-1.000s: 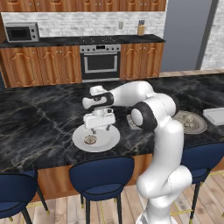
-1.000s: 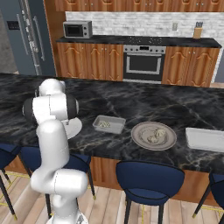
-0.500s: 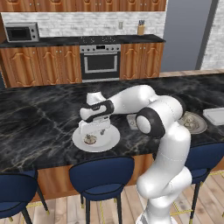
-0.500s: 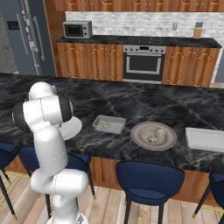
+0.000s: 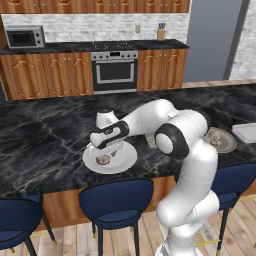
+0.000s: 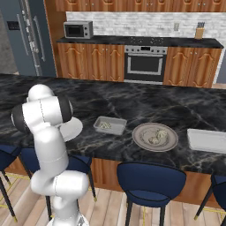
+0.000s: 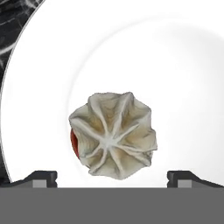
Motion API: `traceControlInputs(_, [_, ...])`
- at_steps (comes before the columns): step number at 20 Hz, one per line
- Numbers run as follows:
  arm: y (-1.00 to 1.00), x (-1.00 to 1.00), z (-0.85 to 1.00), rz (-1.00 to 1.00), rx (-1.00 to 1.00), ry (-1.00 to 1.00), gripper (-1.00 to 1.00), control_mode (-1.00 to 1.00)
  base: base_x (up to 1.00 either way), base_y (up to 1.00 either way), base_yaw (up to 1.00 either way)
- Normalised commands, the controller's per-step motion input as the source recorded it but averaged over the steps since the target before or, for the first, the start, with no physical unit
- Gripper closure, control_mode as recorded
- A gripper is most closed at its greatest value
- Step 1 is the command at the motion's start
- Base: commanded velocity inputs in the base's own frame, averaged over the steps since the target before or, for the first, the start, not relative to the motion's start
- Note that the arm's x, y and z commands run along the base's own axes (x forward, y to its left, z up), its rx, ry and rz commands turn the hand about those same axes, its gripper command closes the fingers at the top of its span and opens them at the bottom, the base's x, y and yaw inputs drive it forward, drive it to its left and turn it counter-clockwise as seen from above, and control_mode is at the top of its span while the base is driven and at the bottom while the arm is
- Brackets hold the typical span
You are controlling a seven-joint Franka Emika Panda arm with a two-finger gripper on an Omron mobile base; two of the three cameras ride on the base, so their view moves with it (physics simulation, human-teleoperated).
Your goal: Place two dumplings into each of the tupperware containers and then place the containers in the fridge.
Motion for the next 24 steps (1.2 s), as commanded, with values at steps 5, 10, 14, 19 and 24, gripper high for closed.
traceControlInputs(5, [0.10, 0.08, -0.15, 0.00, 0.00, -0.01, -1.00, -1.00, 0.00, 0.00, 0.00])
traceControlInputs(10, [0.02, 0.16, -0.23, 0.00, 0.00, 0.00, -1.00, -1.00, 0.00, 0.00, 0.00])
traceControlInputs(14, [0.09, 0.14, -0.20, 0.00, 0.00, 0.00, -1.00, -1.00, 0.00, 0.00, 0.00])
traceControlInputs(19, [0.15, 0.04, -0.28, 0.00, 0.00, 0.00, 1.00, -1.00, 0.00, 0.00, 0.00])
traceControlInputs(24, [-0.24, 0.00, 0.20, 0.00, 0.01, 0.01, 1.00, -1.00, 0.00, 0.00, 0.00])
